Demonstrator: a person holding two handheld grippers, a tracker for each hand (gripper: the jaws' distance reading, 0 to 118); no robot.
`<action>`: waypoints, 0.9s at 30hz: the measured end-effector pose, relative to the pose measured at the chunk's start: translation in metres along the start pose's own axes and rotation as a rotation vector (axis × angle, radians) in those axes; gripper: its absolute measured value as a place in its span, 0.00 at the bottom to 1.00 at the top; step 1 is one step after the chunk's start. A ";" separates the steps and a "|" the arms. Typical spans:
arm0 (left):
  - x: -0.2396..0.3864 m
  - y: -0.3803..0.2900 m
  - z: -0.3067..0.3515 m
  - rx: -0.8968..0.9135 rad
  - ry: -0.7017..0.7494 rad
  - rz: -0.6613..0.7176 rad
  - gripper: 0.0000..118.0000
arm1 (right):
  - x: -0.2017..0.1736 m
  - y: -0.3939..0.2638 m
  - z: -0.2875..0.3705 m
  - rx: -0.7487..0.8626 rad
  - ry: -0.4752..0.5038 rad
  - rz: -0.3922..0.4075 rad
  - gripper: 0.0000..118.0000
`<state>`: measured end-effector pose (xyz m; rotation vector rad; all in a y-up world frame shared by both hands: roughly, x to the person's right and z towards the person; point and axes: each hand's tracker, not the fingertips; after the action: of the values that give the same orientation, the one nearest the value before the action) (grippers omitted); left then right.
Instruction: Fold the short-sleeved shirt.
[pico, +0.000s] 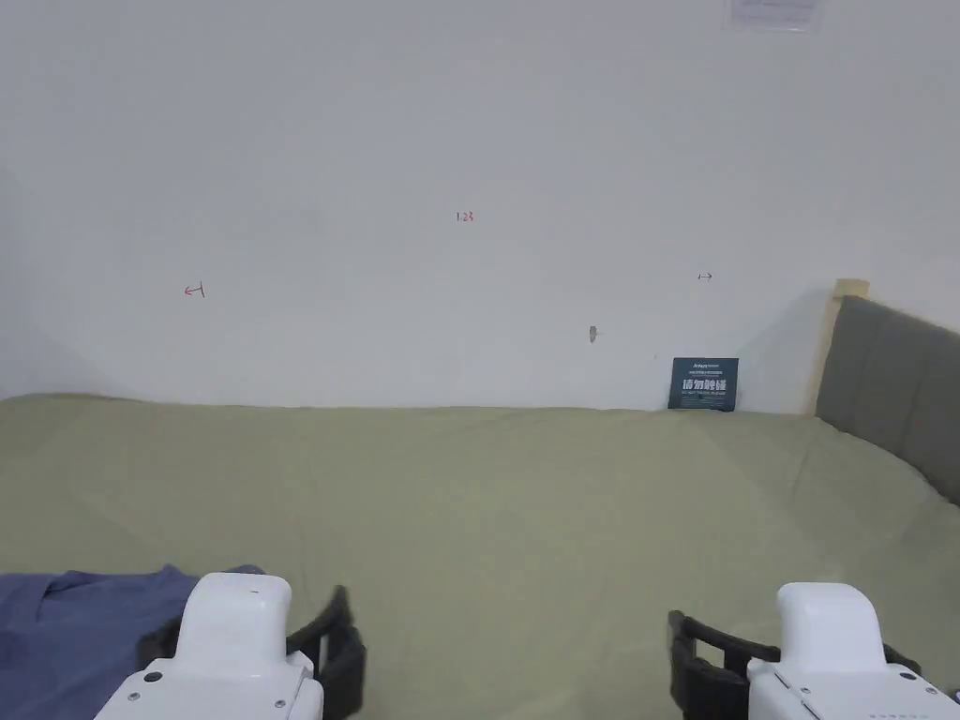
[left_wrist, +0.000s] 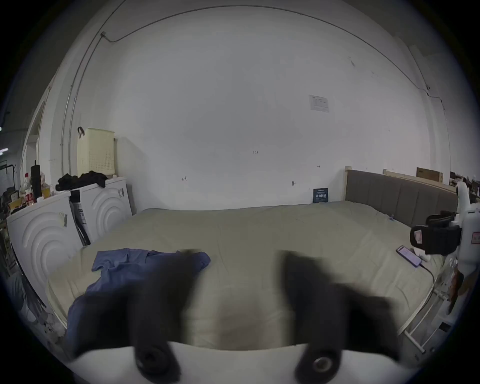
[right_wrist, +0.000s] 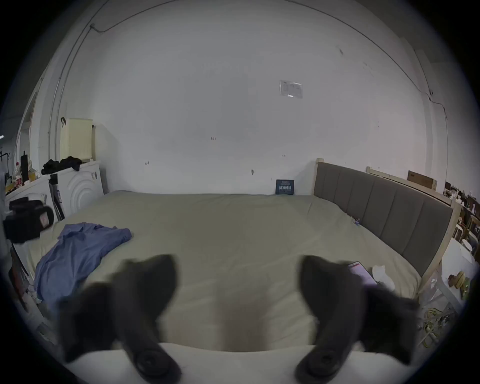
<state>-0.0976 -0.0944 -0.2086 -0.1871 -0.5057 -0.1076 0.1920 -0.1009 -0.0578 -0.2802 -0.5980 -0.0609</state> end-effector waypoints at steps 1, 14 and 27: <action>0.003 -0.001 -0.002 -0.007 0.021 -0.015 0.08 | 0.000 -0.001 0.001 -0.009 -0.012 0.014 0.47; -0.032 -0.001 0.004 -0.050 0.127 0.033 0.00 | -0.024 0.016 0.002 -0.039 0.047 0.046 0.00; -0.144 -0.006 0.101 -0.083 0.463 0.090 0.00 | -0.171 0.033 -0.003 -0.012 0.462 0.105 0.00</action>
<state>-0.2715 -0.0714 -0.1915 -0.2570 -0.0312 -0.0808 0.0568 -0.0747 -0.1645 -0.2970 -0.1241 -0.0265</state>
